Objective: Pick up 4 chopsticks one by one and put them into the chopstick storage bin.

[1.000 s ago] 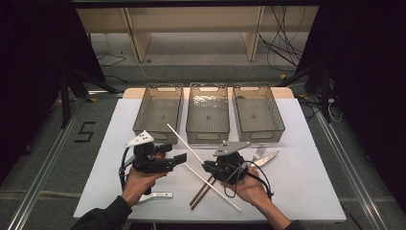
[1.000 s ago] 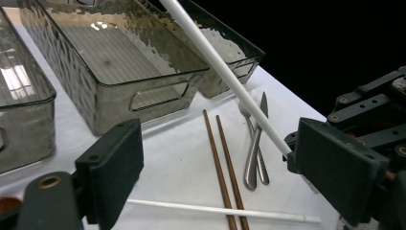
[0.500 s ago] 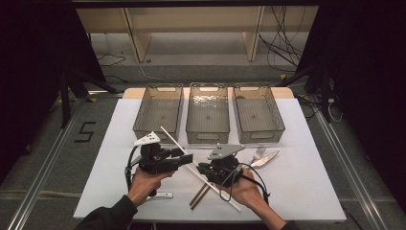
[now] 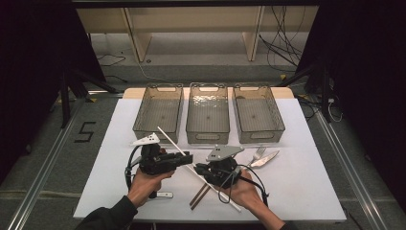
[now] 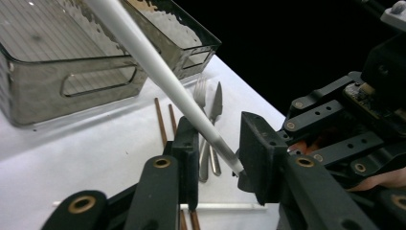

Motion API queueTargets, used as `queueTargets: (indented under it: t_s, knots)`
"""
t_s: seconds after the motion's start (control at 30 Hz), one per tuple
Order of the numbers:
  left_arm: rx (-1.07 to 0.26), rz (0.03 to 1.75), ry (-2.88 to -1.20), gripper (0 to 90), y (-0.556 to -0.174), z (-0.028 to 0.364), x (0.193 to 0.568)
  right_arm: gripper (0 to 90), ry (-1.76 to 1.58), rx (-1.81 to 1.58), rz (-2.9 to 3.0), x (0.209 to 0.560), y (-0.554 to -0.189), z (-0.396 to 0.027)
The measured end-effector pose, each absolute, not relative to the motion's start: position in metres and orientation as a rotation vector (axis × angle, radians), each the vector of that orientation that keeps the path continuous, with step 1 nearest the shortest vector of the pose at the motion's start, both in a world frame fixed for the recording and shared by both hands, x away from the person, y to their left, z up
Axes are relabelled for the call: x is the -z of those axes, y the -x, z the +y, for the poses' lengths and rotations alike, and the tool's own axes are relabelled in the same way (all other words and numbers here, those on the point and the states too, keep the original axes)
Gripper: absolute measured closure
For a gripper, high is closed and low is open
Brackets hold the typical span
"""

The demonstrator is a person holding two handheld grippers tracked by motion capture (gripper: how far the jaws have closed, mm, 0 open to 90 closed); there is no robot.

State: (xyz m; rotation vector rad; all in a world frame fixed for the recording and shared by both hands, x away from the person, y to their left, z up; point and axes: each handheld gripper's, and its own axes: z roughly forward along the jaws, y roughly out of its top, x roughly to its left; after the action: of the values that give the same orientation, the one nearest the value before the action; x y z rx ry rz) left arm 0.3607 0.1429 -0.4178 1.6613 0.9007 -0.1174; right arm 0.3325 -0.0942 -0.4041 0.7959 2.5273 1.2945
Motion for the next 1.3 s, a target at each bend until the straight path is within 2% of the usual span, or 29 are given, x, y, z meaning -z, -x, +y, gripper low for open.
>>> queueTargets:
  t_s: [0.53, 0.73, 0.77, 0.87, 0.9, 1.0, 1.03, 1.17, 1.3]
  knots:
    - [0.225, 0.880, -1.612, 83.0, -0.362, 0.145, 0.414, 84.8, -0.768, -1.339, 2.515, 0.405, -0.331, -0.094]
    - [0.209, 0.855, -1.641, 84.0, -0.361, 0.145, 0.411, 82.7, -0.764, -1.346, 2.518, 0.405, -0.331, -0.095]
    - [0.194, 0.854, -1.650, 84.0, -0.361, 0.144, 0.410, 74.9, -0.787, -1.353, 2.525, 0.404, -0.332, -0.096]
    - [0.172, 0.855, -1.658, 84.1, -0.361, 0.148, 0.406, 70.7, -0.797, -1.350, 2.530, 0.403, -0.333, -0.100]
    - [0.145, 0.862, -1.663, 84.1, -0.363, 0.151, 0.402, 62.7, -0.806, -1.359, 2.532, 0.401, -0.333, -0.105]
    - [0.142, 0.870, -1.664, 84.1, -0.365, 0.155, 0.400, 53.3, -0.817, -1.323, 2.546, 0.400, -0.333, -0.112]
    - [0.136, 0.877, -1.663, 84.1, -0.367, 0.157, 0.399, 53.3, -0.817, -1.323, 2.546, 0.400, -0.333, -0.112]
    - [0.087, 0.905, -1.676, 84.0, -0.373, 0.167, 0.394, 41.1, -0.862, -1.231, 2.586, 0.403, -0.336, -0.122]
    - [0.035, 0.939, -1.673, 84.0, -0.380, 0.181, 0.385, 36.9, -0.891, -1.177, 2.606, 0.405, -0.337, -0.127]
